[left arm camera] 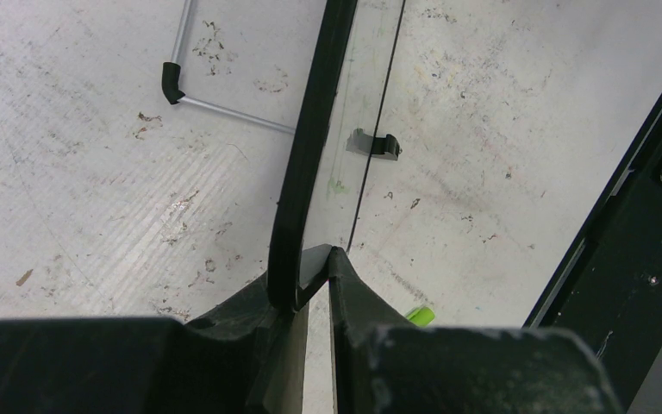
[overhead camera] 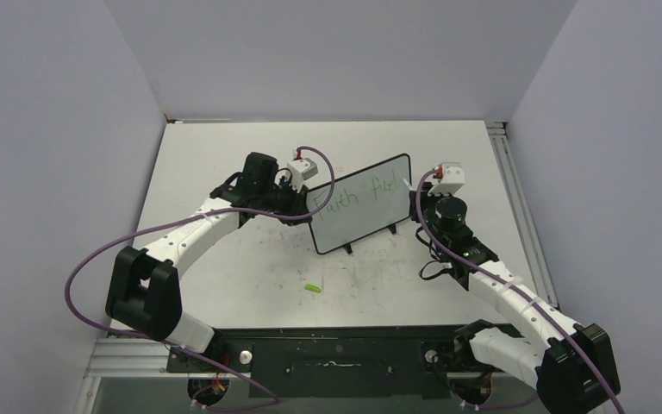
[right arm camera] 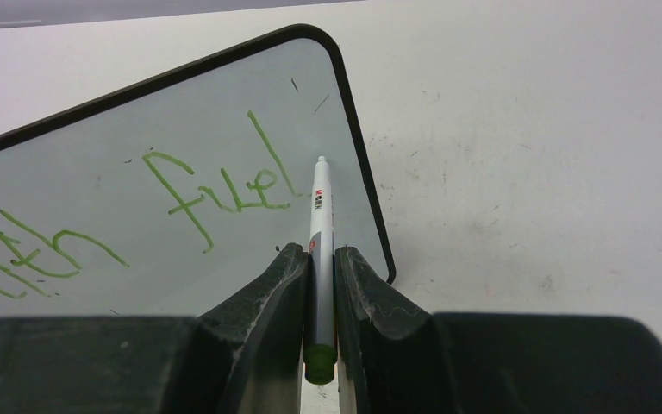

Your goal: Write a sentence on the whiteboard

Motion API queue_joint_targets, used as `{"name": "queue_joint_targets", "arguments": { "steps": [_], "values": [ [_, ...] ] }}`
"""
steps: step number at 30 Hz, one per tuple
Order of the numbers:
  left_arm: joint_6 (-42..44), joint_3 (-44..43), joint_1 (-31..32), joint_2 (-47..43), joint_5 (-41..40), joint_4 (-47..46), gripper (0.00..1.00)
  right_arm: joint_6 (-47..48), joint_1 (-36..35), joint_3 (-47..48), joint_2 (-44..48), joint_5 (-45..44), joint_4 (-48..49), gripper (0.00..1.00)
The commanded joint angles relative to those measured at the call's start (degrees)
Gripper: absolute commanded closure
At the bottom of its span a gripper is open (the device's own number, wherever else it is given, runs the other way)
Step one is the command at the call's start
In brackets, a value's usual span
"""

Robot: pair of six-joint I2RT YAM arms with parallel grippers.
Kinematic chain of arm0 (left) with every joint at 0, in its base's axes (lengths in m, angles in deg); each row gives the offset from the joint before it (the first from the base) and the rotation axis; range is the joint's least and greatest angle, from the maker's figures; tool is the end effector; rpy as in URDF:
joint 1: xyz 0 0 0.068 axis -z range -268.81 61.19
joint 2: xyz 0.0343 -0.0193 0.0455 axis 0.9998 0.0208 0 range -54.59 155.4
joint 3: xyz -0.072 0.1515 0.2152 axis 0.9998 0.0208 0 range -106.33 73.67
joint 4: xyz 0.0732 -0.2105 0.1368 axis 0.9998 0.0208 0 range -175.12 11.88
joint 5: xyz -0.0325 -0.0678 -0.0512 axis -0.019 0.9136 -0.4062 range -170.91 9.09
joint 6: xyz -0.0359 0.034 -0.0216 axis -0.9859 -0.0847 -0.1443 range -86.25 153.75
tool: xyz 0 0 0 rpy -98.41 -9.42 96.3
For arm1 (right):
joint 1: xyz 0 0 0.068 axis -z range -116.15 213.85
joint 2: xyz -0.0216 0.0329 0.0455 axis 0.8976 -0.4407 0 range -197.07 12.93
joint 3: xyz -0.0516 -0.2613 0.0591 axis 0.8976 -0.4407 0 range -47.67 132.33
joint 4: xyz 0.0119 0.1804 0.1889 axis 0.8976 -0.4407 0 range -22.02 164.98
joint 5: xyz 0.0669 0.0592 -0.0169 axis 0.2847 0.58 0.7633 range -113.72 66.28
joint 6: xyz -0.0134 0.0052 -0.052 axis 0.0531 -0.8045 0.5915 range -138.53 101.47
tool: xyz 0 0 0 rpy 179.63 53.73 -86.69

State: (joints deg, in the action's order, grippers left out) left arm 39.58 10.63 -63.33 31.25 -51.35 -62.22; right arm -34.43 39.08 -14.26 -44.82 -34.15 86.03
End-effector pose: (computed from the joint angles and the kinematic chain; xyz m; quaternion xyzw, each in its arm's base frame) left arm 0.2844 -0.1550 0.2620 0.3342 0.8364 -0.2951 0.3190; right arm 0.2145 0.0918 0.2653 -0.0041 0.7830 0.1479 0.6042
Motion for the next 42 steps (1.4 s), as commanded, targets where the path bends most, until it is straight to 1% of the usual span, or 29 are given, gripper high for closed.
{"name": "queue_joint_targets", "arguments": {
  "steps": [1, 13, 27, 42],
  "values": [
    [3.58, -1.2, 0.01, -1.27, -4.18, 1.0, 1.0, 0.08, 0.3, 1.81, -0.64, 0.7, 4.58, 0.95],
    [3.58, -1.28, 0.01, -1.21, -4.23, 0.98, 1.0, 0.81, 0.3, 2.28, -2.01, 1.98, 5.65, 0.95],
    [3.58, -1.29, 0.01, -1.13, -4.16, 0.88, 1.0, 0.38, -0.29, 0.82, -0.6, 3.25, 3.47, 0.95],
    [3.58, -1.29, 0.01, -0.94, -4.25, 1.01, 1.0, -0.01, -0.75, -0.23, -1.06, 0.65, 2.39, 0.95]
  ]
}}
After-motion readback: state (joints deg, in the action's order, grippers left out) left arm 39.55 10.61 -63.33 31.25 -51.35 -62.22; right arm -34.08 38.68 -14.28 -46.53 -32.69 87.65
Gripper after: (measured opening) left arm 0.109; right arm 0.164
